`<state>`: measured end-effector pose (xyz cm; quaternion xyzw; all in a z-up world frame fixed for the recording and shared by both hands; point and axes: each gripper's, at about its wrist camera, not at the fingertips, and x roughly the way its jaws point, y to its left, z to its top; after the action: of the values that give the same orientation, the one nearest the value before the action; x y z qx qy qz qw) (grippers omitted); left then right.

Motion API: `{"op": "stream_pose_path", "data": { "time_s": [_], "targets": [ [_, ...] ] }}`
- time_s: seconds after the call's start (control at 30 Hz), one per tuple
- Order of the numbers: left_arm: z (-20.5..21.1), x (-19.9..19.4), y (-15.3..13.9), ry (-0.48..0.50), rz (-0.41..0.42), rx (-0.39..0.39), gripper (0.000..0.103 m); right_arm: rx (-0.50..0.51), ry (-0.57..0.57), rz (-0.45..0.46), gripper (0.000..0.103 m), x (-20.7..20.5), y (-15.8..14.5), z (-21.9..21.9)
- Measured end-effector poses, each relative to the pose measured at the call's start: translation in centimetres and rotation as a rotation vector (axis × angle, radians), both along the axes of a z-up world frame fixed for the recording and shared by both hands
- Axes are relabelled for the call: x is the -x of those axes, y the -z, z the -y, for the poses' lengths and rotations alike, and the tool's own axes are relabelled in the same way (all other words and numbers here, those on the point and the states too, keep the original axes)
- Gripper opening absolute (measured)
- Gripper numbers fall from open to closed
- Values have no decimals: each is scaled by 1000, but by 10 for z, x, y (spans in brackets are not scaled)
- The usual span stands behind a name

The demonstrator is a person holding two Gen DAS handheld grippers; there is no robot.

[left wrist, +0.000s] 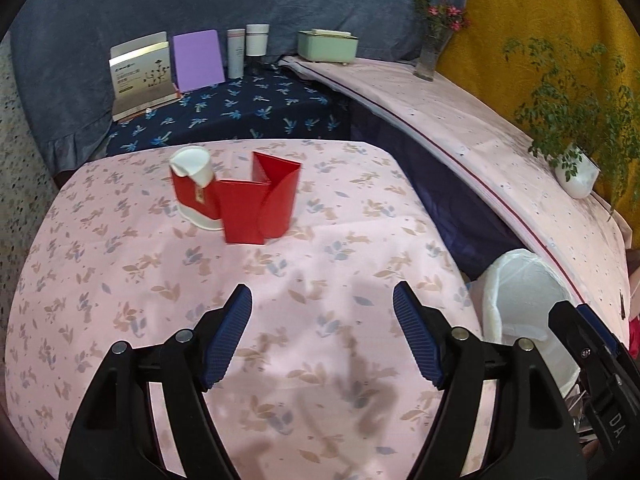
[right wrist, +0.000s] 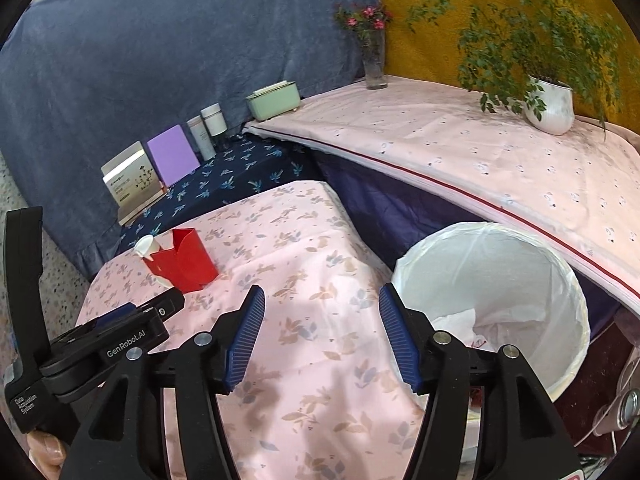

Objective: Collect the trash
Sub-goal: 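Move both tools back toward the red cup and red folded box, then grasp the red-and-white cup with the left tool while the right tool grasps the red box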

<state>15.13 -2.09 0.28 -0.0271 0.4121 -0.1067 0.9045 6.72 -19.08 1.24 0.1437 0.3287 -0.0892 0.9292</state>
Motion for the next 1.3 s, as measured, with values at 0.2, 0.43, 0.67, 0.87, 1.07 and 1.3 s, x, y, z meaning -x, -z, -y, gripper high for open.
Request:
{"op": "stream_pose_path", "data": {
  "time_s": [0.2,0.43,0.67,0.87,1.07,1.3],
  "targets": [
    [-34,-9,5,-62,-13,-2,79,4,-56,-4,61,-19,-3,-27],
    [-76,-30,4,-140,-7,-12,88,-43,-134,-9,67,-56,-6,-60],
    [-109,-67,2,-188,-22,3,90,-67,-198,-33,67,-108,-2,-92],
    [-118,-108,-2,-197,-32,21,92,-53,-227,-55,67,-156,9,-111],
    [-115,-149,13,-207,-73,5,92,-65,-227,-88,67,-193,28,-114],
    [-113,-178,39,-227,-138,-8,92,-70,-232,-118,67,-216,48,-115]
  ]
}}
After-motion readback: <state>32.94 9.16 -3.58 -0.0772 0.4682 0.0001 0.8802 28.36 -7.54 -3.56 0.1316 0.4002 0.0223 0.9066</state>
